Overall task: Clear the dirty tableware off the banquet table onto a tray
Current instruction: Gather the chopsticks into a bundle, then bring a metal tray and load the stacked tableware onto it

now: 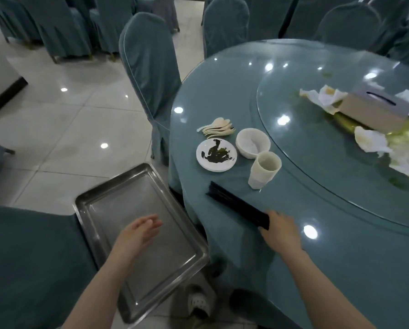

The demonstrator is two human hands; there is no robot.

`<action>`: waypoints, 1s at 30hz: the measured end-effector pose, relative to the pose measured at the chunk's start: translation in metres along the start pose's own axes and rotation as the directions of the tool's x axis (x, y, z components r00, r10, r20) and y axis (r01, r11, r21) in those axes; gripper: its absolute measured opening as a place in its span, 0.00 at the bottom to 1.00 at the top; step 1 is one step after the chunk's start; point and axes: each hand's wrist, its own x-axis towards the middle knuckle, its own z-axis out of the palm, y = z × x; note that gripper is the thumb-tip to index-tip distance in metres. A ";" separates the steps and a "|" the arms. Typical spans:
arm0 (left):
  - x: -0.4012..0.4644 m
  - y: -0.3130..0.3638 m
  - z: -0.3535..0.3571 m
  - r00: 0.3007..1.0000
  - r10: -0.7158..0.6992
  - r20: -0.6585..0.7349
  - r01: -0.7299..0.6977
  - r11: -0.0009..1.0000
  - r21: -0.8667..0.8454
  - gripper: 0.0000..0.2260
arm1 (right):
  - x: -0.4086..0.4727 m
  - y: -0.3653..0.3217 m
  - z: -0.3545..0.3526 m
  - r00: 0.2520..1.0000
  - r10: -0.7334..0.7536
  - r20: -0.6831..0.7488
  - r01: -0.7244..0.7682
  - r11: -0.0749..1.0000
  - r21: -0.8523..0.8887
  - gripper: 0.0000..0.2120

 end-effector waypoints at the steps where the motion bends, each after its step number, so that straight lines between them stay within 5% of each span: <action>1: 0.004 0.000 0.003 1.000 -0.021 -0.009 0.021 1.000 -0.004 0.09 | 0.006 0.001 0.000 1.000 -0.002 -0.020 0.002 1.000 0.009 0.21; 7: 0.015 0.002 0.014 0.994 -0.102 -0.033 0.100 0.993 -0.061 0.09 | 0.012 -0.005 0.007 0.988 -0.085 -0.133 0.088 0.996 0.021 0.31; 17: 0.014 -0.021 -0.029 0.987 -0.141 -0.076 0.130 0.982 -0.135 0.08 | -0.031 -0.059 0.034 0.902 -0.319 -0.292 0.362 0.926 0.109 0.16; 21: -0.001 -0.040 -0.058 0.984 -0.156 -0.085 0.143 0.979 -0.148 0.08 | -0.057 -0.095 0.052 0.861 -0.453 -0.232 0.489 0.862 0.133 0.13; 26: -0.020 -0.072 -0.094 0.976 -0.196 -0.098 0.177 0.968 -0.180 0.09 | -0.081 -0.129 0.090 0.892 -0.443 -0.084 0.451 0.871 0.195 0.12; 30: -0.030 -0.097 -0.118 0.969 -0.226 -0.103 0.207 0.964 -0.164 0.10 | -0.086 -0.127 0.095 0.925 -0.293 -0.242 0.349 0.906 0.238 0.12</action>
